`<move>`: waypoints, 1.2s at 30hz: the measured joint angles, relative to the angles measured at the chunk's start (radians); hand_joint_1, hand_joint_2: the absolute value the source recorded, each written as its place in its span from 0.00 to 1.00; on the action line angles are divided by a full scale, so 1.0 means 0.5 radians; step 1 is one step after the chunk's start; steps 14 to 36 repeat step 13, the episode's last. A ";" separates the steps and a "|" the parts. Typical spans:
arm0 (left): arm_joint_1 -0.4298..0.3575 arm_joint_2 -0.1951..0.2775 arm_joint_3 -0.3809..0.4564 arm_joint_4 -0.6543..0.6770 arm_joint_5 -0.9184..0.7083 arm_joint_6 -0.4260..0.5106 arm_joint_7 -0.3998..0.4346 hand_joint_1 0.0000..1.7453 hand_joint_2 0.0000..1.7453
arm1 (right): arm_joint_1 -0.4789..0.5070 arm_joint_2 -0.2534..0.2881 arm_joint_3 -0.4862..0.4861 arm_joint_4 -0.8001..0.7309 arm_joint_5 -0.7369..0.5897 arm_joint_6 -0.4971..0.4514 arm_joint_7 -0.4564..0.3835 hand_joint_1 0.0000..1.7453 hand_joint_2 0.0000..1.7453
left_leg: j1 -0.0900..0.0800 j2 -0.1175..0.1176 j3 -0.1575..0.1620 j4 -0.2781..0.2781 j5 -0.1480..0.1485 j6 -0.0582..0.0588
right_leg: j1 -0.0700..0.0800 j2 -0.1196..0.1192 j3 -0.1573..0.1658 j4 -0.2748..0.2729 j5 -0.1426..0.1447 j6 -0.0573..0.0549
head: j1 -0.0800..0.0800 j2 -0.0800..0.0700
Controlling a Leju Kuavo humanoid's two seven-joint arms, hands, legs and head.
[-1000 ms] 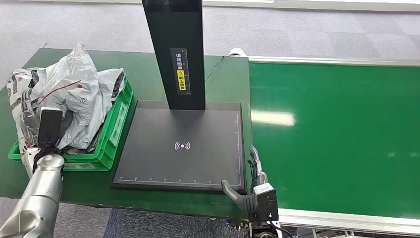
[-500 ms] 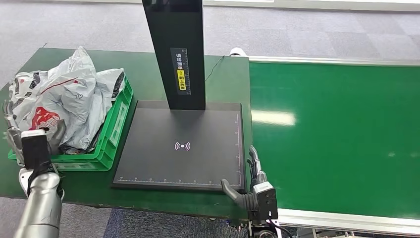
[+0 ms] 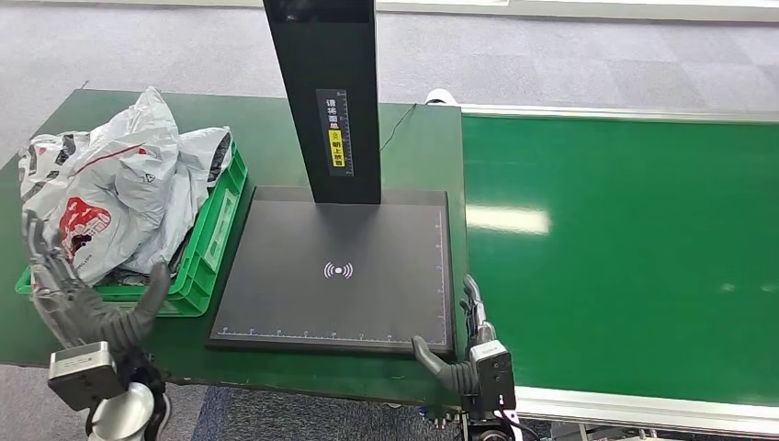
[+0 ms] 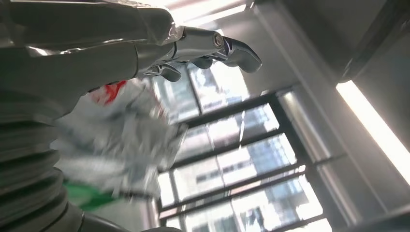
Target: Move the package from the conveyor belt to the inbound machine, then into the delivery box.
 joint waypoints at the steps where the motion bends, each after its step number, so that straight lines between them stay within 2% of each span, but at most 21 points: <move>1: 0.018 -0.013 -0.048 0.008 0.007 -0.052 0.020 0.00 1.00 | 0.005 0.000 0.000 0.000 0.000 0.000 0.001 0.00 1.00 | 0.000 0.000 0.000 0.000 0.000 0.000 | 0.000 0.000 0.000 0.000 0.000 0.000 | 0.000 0.000; 7: 0.114 -0.173 -0.330 0.297 0.039 -0.569 0.041 0.00 1.00 | 0.008 0.004 0.014 0.001 -0.001 0.011 0.035 0.00 1.00 | -0.002 0.000 0.000 0.000 0.000 0.001 | -0.002 0.000 0.001 0.000 0.000 0.001 | 0.001 0.000; 10: 0.131 -0.273 -0.420 0.493 0.109 -0.830 0.036 0.00 1.00 | -0.006 0.013 0.025 0.008 -0.001 0.035 0.057 0.00 1.00 | -0.003 0.000 0.000 0.000 -0.001 0.002 | -0.003 0.000 0.001 0.000 0.000 0.001 | 0.000 0.000; 12: 0.130 -0.329 -0.456 0.627 0.114 -0.940 0.053 0.00 1.00 | -0.014 0.024 0.042 0.012 0.001 0.045 0.064 0.00 1.00 | -0.003 0.000 0.000 0.000 -0.001 0.002 | -0.003 0.000 0.001 0.000 0.000 0.001 | 0.000 0.000; 36: 0.129 -0.342 -0.464 0.661 0.114 -0.964 0.059 0.00 1.00 | -0.015 0.027 0.047 0.013 0.002 0.047 0.065 0.00 1.00 | -0.003 -0.001 0.000 0.000 -0.001 0.002 | -0.003 0.000 0.001 0.000 0.000 0.001 | 0.000 0.000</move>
